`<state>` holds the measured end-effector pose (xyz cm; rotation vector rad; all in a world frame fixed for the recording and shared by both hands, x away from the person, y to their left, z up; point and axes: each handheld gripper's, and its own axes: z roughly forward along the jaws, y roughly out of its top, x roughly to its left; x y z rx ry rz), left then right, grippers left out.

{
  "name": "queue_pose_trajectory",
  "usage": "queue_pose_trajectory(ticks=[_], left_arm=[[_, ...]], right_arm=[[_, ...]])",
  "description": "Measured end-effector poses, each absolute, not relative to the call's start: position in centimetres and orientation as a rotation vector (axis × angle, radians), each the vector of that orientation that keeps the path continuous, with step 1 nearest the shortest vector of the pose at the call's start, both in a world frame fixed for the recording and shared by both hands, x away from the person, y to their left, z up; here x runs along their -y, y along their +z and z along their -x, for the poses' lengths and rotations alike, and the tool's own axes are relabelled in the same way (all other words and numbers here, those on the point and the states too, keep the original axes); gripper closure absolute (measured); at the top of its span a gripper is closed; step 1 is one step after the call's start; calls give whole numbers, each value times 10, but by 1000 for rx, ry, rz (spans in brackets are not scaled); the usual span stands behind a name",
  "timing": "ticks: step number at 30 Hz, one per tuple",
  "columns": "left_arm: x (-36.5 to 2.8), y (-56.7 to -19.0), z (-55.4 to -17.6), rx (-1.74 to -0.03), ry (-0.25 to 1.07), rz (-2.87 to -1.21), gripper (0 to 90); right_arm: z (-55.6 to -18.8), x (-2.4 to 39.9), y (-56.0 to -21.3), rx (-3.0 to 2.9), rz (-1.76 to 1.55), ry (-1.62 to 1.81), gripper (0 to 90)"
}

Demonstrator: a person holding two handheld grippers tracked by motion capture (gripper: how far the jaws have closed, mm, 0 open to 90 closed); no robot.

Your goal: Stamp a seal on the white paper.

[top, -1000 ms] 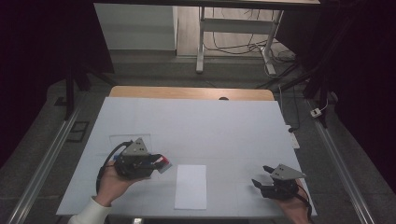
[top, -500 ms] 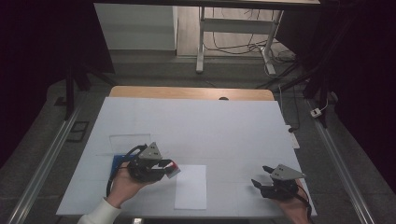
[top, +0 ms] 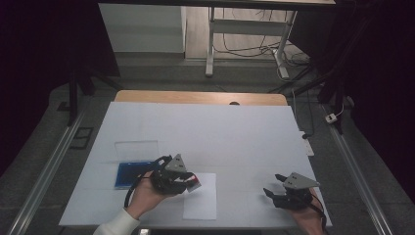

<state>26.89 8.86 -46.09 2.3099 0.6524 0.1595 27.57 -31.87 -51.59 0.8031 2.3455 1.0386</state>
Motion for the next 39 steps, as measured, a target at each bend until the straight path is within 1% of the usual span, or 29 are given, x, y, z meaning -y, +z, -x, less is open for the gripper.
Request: queue_pose_trajectory(ticks=[7, 20, 39], left_arm=[[-76, -468, -273, -633, 133, -2344, 697], [-56, -480, -279, -635, 155, -2408, 697], [-49, -489, -284, -644, 169, -2453, 697]], right_arm=[[-276, 318, -516, -2348, -801, 1037, 308], [-274, 320, -515, -2349, -796, 1036, 309], [-274, 321, -516, -2346, -805, 1031, 310]])
